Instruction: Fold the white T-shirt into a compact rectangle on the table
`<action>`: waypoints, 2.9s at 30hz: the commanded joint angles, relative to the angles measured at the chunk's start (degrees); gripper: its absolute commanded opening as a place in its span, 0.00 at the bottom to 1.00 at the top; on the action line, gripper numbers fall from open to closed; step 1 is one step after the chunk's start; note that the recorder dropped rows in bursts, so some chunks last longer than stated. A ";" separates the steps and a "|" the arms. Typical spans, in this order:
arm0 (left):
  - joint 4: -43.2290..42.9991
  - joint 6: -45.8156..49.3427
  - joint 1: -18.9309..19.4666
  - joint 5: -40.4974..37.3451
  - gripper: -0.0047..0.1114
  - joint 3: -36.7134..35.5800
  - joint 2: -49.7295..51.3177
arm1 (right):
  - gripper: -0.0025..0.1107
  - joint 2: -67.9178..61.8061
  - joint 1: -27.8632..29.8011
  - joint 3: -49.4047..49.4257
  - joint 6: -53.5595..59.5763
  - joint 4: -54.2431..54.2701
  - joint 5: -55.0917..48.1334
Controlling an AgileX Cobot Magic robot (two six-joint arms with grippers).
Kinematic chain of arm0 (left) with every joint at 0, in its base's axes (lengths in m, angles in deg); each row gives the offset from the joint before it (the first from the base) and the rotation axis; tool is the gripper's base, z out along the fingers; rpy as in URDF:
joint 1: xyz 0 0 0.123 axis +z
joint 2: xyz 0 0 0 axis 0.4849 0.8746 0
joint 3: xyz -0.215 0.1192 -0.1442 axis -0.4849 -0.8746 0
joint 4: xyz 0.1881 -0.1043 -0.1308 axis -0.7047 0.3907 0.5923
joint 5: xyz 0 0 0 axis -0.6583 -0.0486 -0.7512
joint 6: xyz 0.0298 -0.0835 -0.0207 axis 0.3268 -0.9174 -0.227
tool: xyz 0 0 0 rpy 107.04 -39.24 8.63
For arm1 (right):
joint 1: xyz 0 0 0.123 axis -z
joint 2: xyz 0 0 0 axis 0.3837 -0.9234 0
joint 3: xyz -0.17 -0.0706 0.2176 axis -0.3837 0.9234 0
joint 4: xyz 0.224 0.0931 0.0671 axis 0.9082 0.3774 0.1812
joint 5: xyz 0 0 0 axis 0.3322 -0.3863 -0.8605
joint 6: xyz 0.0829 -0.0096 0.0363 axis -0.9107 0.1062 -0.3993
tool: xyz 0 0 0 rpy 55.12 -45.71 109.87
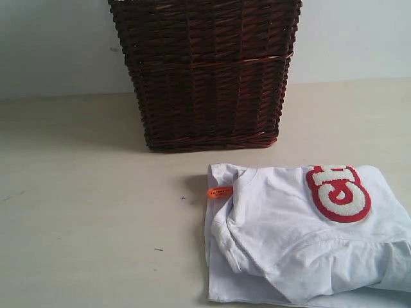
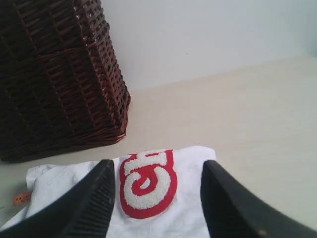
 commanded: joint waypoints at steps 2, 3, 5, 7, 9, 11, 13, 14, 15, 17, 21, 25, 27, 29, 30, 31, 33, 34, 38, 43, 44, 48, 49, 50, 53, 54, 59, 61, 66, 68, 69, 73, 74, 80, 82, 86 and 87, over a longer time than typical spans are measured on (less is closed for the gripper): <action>0.08 -0.03 -0.18 0.18 0.62 -0.14 -0.31 | 0.48 0.10 -0.10 0.29 0.08 -0.98 -0.98; 0.08 -0.03 -0.18 0.18 0.62 -0.14 -0.31 | 0.48 0.10 -0.10 0.29 0.08 -0.98 -0.98; 0.08 -0.03 -0.18 0.18 0.62 -0.14 -0.31 | 0.48 0.10 -0.10 0.29 0.06 -1.25 -0.57; 0.08 -0.03 -0.18 0.18 0.62 -0.14 -0.31 | 0.48 0.10 -0.10 0.29 0.06 -1.70 0.04; 0.08 -0.03 -0.18 0.18 0.62 -0.14 -0.31 | 0.48 0.10 -0.10 0.29 -0.77 -1.51 0.63; 0.08 -0.03 -0.18 0.18 0.62 -0.14 -0.31 | 0.48 0.10 -0.10 0.29 -9.06 -6.94 0.63; 0.08 -0.03 -0.18 0.18 0.62 -0.14 -0.31 | 0.48 0.10 -0.10 0.29 -23.92 -15.55 1.18; 0.08 -0.03 -0.18 0.18 0.62 -0.14 -0.31 | 0.48 0.10 -0.10 0.29 -32.21 -19.78 1.80; 0.08 -0.03 -0.18 0.18 0.62 -0.14 -0.31 | 0.48 0.10 -0.10 0.29 -37.78 -23.37 2.44; 0.08 -0.03 -0.18 0.18 0.62 -0.14 -0.31 | 0.48 0.10 -0.19 0.29 -45.63 -25.97 2.48; 0.08 -0.03 -0.18 0.18 0.62 -0.14 -0.31 | 0.48 0.10 -0.19 0.29 -56.14 -25.87 2.15; 0.08 -0.03 -0.18 0.18 0.62 -0.14 -0.31 | 0.48 0.10 -0.19 0.29 -54.85 -26.26 1.70; 0.08 -0.03 -0.18 0.18 0.62 -0.14 -0.31 | 0.48 0.10 -0.19 0.29 -42.28 -25.86 1.23; 0.08 -0.03 -0.18 0.18 0.62 -0.14 -0.31 | 0.48 0.10 -0.19 0.29 -31.58 -23.80 1.09; 0.08 -0.03 -0.18 0.18 0.62 -0.14 -0.31 | 0.48 0.10 -0.19 0.29 -28.44 -21.91 1.09; 0.08 -0.03 -0.18 0.18 0.62 -0.14 -0.31 | 0.48 0.10 -0.19 0.29 -26.89 -20.54 1.09; 0.08 -0.03 -0.18 0.18 0.62 -0.14 -0.31 | 0.48 0.10 -0.19 0.29 -25.36 -18.04 1.09; 0.08 -0.03 -0.18 0.18 0.62 -0.14 -0.31 | 0.48 0.10 -0.19 0.29 -24.66 -17.40 1.09; 0.08 -0.03 -0.18 0.18 0.62 -0.14 -0.31 | 0.48 0.10 -0.19 0.29 -24.38 -15.54 1.09; 0.08 -0.03 -0.18 0.18 0.62 -0.14 -0.31 | 0.48 0.10 -0.19 0.29 -23.69 -16.20 0.42; 0.08 -0.03 -0.18 0.18 0.62 -0.14 -0.31 | 0.48 0.10 -0.19 0.29 -20.24 -16.33 0.42; 0.08 -0.03 -0.18 0.18 0.62 -0.14 -0.31 | 0.48 0.10 -0.19 0.29 -4.73 -14.47 0.65; 0.08 -0.03 -0.18 0.18 0.62 -0.14 -0.31 | 0.48 0.10 -0.19 0.29 -3.80 -14.35 0.65; 0.08 -0.03 -0.18 0.18 0.62 -0.14 -0.31 | 0.48 0.10 -0.19 0.29 -4.12 -14.35 0.75; 0.08 -0.03 -0.18 0.18 0.62 -0.14 -0.31 | 0.48 0.10 -0.19 0.29 -4.24 -14.35 0.75; 0.08 -0.03 -0.18 0.18 0.62 -0.14 -0.31 | 0.48 0.10 -0.19 0.29 -4.24 -14.35 0.75; 0.08 -0.03 -0.18 0.18 0.62 -0.14 -0.31 | 0.48 0.10 -0.19 0.29 -0.89 -11.50 0.88; 0.08 -0.03 -0.18 0.18 0.62 -0.14 -0.31 | 0.48 0.10 -0.19 0.29 -0.32 -11.49 0.88; 0.08 -0.03 -0.18 0.18 0.62 -0.14 -0.31 | 0.48 0.10 -0.19 0.29 -0.33 -9.21 1.01; 0.08 -0.03 -0.18 0.18 0.62 -0.14 -0.31 | 0.48 0.10 -0.19 0.29 -0.52 -9.22 1.01; 0.08 -0.03 -0.18 0.18 0.62 -0.14 -0.31 | 0.48 0.10 -0.19 0.29 -0.52 -9.22 1.01; 0.08 -0.03 -0.18 0.18 0.62 -0.14 -0.31 | 0.48 0.10 -0.19 0.29 -0.41 -9.22 1.01; 0.08 -0.03 -0.18 0.18 0.62 -0.14 -0.31 | 0.48 0.10 -0.19 0.29 -0.41 -9.22 1.01; 6.35 -32.26 -2.85 1.76 0.62 -0.14 -0.31 | 0.48 0.10 -0.19 0.29 -0.56 -9.22 1.01; 1.21 -41.70 -5.78 0.49 0.62 -0.14 -0.31 | 0.48 0.10 -0.19 0.29 -0.56 -9.22 1.01; -4.09 -40.83 -7.71 0.37 0.62 -0.14 -0.31 | 0.48 0.10 -0.19 0.29 -0.56 -9.22 1.01; -4.09 -40.82 -7.71 0.37 0.62 -0.14 -0.31 | 0.48 0.10 -0.19 0.29 -0.56 -9.22 1.01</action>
